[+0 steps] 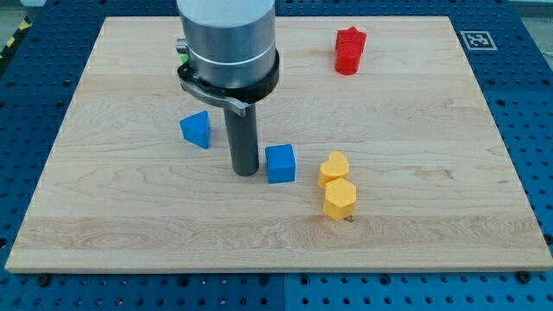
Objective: Push the cube at the top of the yellow heart
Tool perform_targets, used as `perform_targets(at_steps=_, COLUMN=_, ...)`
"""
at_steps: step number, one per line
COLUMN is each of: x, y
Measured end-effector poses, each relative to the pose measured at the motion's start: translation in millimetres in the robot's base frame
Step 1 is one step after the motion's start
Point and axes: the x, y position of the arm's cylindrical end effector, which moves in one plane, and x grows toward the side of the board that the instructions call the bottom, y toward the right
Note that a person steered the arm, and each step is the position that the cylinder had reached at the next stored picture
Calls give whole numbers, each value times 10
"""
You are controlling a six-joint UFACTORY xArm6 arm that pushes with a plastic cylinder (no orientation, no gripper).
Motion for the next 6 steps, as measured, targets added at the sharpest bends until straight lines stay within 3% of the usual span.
perform_targets(at_steps=1, x=0, y=181)
perform_targets(at_steps=2, x=324, y=377)
perform_targets(at_steps=3, x=391, y=434)
perform_targets(at_steps=5, x=210, y=634)
perform_targets(at_steps=6, x=162, y=391)
